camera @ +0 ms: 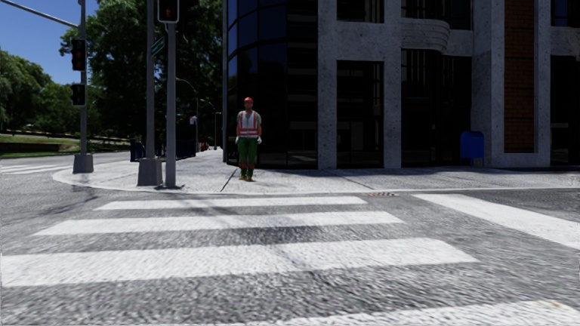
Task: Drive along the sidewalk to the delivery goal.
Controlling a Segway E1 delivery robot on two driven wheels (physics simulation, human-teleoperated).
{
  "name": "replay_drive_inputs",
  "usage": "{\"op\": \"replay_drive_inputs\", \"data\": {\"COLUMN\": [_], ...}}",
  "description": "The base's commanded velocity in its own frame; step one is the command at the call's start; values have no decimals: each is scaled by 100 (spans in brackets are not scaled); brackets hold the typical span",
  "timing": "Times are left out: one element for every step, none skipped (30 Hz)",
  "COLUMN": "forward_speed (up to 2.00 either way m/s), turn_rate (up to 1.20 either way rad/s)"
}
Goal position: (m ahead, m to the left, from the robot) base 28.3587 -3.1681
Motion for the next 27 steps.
{"op": "replay_drive_inputs", "data": {"forward_speed": [139,139,139,139,139,139,139,139,139,139,139,139,139,139,139,139,139,139,139,139,139,139,139,139,139,139,139], "turn_rate": [-65,-60,-60,-58,-58,-58,-58,-58,-58,-54,-49,-49,-48,-46,-5,-5,0,0,0,0,0,0,0,0,0,0,0]}}
